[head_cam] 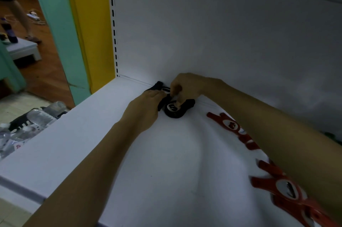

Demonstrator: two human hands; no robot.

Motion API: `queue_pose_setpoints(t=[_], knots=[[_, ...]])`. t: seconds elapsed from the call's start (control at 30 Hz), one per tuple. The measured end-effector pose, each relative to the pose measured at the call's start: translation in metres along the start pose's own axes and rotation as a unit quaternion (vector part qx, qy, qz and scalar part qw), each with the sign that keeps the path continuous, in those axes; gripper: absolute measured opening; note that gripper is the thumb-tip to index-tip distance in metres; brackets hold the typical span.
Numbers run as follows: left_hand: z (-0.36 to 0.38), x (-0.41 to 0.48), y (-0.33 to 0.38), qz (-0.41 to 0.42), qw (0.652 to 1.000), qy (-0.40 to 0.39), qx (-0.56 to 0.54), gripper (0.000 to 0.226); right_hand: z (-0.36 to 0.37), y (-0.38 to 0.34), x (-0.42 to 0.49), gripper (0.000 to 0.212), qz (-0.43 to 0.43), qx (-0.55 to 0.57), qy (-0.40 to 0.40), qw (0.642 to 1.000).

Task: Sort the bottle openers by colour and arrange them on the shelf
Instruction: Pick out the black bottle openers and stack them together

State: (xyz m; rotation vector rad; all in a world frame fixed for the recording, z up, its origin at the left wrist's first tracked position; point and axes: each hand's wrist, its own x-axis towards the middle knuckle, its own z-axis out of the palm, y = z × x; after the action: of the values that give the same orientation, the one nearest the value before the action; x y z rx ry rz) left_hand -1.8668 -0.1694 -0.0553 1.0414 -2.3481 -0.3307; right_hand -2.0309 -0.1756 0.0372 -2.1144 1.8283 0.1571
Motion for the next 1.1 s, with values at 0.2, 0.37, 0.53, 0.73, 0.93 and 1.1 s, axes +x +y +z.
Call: queue_pose_setpoints(t=[0.2,0.37,0.53,0.73,0.93,1.1], knots=[[0.001,0.003,-0.001,-0.008,1.000,-0.009,0.009,0.049,0.030,0.026,-0.050,0.023,0.038,0.067,0.137,0.988],[0.000,0.002,0.002,-0.015,1.000,0.004,0.014,0.044,0.064,0.026,-0.049,0.017,0.044,0.035,0.135,0.989],[0.000,0.002,0.004,0.003,0.999,0.003,0.034,0.050,0.074,0.016,-0.028,0.014,0.031,0.045,0.159,0.986],[0.001,0.002,0.003,0.013,0.999,-0.006,0.042,0.055,0.081,0.009,-0.022,0.023,0.059,0.015,0.196,0.979],[0.000,0.001,0.002,0.017,0.998,-0.012,0.054,0.063,0.090,0.001,-0.021,0.033,0.097,-0.023,0.186,0.977],[0.002,0.001,0.005,0.015,0.998,0.001,0.055,0.055,0.085,0.001,-0.019,0.035,0.115,-0.010,0.175,0.978]])
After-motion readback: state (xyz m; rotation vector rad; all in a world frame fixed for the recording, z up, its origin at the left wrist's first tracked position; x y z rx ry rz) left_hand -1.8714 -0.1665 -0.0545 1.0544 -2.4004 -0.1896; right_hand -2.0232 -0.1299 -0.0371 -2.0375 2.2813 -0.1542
